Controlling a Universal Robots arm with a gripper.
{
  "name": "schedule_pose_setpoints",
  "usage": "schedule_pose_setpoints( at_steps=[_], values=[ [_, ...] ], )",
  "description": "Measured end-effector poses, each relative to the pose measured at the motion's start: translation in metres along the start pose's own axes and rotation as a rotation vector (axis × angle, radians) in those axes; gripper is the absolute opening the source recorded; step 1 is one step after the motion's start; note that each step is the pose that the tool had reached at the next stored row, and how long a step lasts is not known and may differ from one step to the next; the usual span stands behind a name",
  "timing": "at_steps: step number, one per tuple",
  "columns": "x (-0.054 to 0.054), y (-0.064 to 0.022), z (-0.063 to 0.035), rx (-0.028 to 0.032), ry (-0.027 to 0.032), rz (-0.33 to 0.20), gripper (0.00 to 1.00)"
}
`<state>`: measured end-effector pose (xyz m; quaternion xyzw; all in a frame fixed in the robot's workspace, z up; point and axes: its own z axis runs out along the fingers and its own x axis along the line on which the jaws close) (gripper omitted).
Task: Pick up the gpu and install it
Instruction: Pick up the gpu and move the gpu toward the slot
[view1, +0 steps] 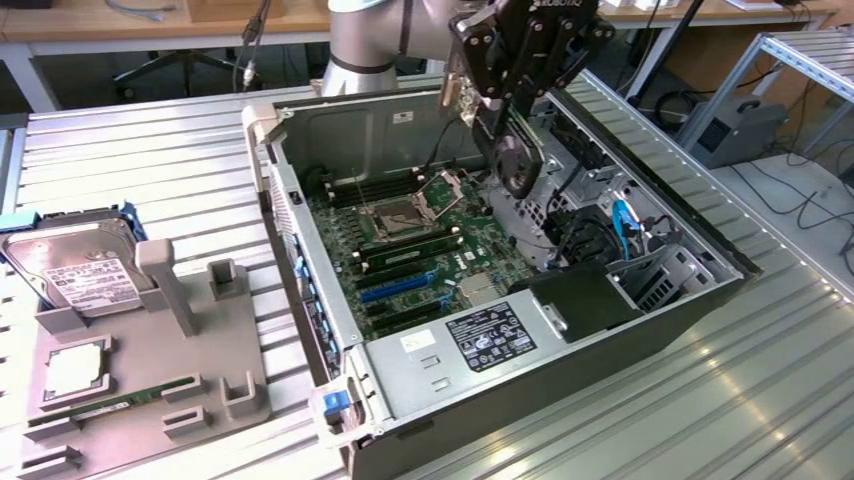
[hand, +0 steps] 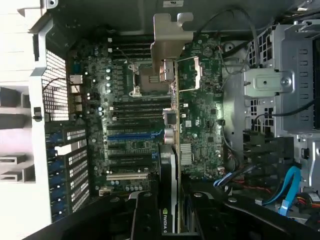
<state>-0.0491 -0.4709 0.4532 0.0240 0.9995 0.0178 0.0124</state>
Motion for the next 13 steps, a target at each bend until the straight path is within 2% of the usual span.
schedule_pose_setpoints(
  at_steps=[2,4,7,11,13],
  values=[
    [-0.016,0.0012,0.0004,0.0000,0.0000,0.000,0.27],
    [-0.024,0.0020,0.0006,0.0001,0.0001,0.000,0.27],
    [-0.045,0.0057,0.0013,0.0001,0.0000,0.000,0.27],
    [-0.058,0.0090,0.0017,0.0001,0.0001,-0.001,0.27],
    [-0.061,0.0093,0.0018,0.0000,0.0001,-0.001,0.27]
  ],
)
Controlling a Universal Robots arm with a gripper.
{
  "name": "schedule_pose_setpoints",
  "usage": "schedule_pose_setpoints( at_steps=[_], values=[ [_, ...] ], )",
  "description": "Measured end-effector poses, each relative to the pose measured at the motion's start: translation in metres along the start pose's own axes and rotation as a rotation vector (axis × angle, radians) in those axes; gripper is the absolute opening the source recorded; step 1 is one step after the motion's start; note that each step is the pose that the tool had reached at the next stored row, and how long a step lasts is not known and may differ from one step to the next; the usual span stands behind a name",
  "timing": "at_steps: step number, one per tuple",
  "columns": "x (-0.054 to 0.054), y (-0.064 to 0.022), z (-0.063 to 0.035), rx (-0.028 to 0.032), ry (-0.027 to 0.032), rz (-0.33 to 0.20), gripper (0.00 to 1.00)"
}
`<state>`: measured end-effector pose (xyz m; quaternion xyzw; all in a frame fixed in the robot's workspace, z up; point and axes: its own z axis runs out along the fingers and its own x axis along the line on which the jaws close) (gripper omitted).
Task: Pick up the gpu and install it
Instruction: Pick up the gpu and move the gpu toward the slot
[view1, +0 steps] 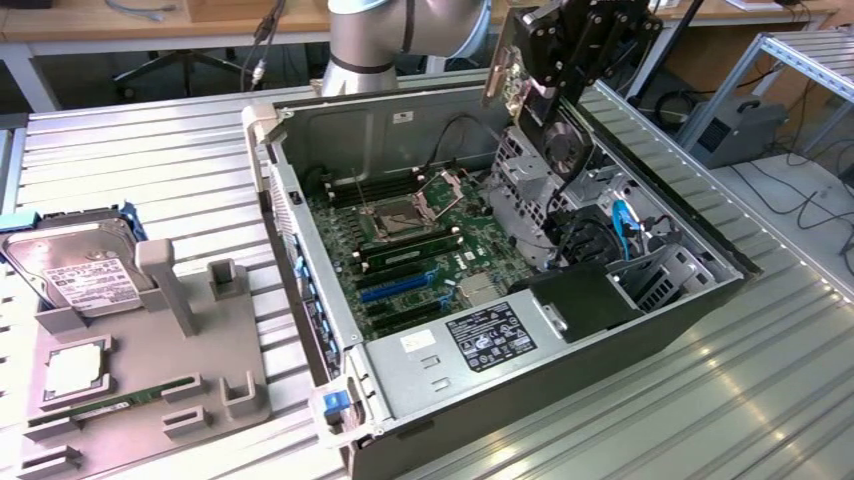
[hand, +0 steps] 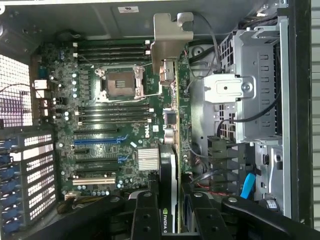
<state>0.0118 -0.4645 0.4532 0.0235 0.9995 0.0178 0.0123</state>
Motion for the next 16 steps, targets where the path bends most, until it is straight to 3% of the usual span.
schedule_pose_setpoints(
  at_steps=[5,7,16],
  values=[
    [-0.003,0.0033,0.0005,0.0000,0.0000,0.000,0.27],
    [-0.010,0.0048,0.0020,-0.0001,0.0000,0.000,0.27],
    [-0.018,0.0057,0.0203,0.0001,0.0006,0.000,0.27]
  ],
)
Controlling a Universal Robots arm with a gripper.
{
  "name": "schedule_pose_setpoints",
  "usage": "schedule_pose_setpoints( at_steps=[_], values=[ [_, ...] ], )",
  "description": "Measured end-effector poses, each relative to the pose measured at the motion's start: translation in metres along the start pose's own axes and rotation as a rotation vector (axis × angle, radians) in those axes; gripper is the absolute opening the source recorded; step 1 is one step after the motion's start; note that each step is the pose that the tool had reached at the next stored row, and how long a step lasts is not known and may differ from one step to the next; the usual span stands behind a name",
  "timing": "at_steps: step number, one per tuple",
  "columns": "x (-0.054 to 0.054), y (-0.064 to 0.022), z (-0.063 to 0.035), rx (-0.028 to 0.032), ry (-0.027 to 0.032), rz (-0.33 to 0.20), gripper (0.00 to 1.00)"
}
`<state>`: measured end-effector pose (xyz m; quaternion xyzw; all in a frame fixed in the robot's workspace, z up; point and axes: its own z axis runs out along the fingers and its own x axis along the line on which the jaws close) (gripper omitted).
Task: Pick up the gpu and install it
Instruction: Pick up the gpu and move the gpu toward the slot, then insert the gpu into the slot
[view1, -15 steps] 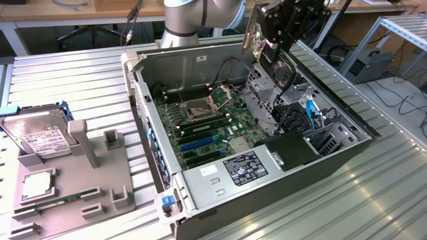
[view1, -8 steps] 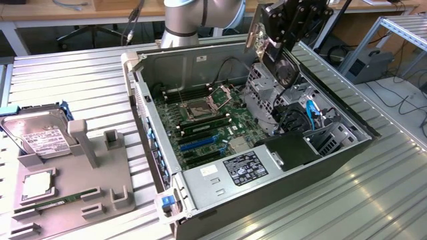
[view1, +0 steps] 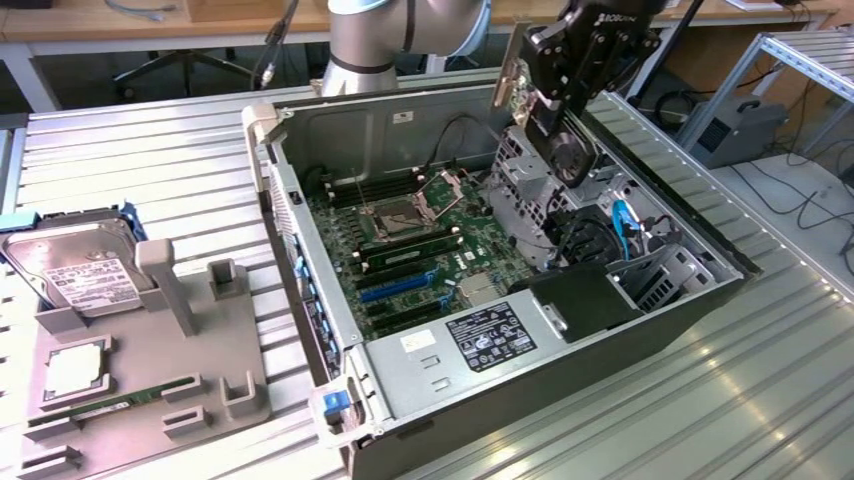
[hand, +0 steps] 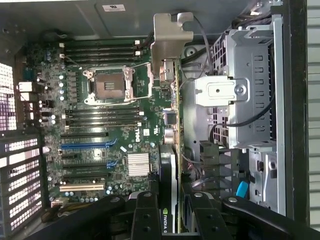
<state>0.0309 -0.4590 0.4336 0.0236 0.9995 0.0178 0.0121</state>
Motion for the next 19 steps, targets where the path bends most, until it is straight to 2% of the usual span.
schedule_pose_setpoints(
  at_steps=[15,19],
  values=[
    [-0.0001,0.0000,0.0005,0.0000,0.0000,-0.001,0.27],
    [0.0000,0.0000,0.0006,-0.0028,0.0043,-0.118,0.27]
  ],
)
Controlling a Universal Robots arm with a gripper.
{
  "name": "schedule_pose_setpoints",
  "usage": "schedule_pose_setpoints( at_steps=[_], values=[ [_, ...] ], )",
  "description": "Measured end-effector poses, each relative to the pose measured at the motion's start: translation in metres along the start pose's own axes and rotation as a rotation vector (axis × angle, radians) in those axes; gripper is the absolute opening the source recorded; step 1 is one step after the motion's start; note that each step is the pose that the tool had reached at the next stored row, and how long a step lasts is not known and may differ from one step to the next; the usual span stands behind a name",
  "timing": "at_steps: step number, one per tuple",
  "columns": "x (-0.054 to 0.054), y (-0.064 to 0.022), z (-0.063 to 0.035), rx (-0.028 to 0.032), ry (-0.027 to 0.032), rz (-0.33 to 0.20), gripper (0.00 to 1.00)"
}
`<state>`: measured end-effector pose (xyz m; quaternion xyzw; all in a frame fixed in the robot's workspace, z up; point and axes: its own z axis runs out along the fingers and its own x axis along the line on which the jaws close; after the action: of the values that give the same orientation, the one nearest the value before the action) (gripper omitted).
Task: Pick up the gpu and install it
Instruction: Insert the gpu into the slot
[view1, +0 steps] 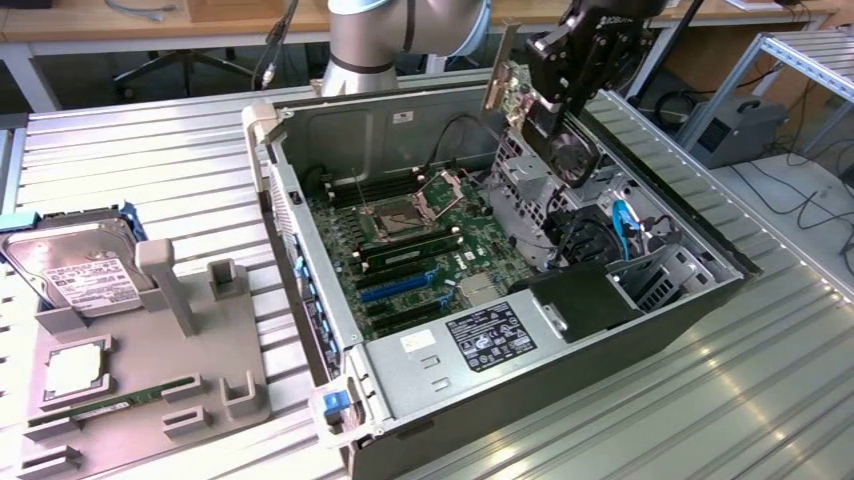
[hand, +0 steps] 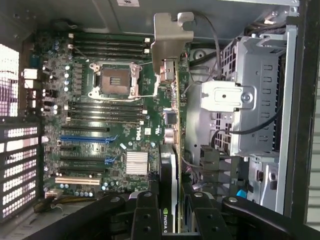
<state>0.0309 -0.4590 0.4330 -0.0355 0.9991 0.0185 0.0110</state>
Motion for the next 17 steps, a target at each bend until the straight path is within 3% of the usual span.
schedule_pose_setpoints(
  at_steps=[7,17],
  values=[
    [0.0000,0.0000,0.0004,-0.0043,0.0069,-0.189,0.27],
    [0.0000,-0.0001,0.0017,-0.0095,0.0148,-0.409,0.27]
  ],
)
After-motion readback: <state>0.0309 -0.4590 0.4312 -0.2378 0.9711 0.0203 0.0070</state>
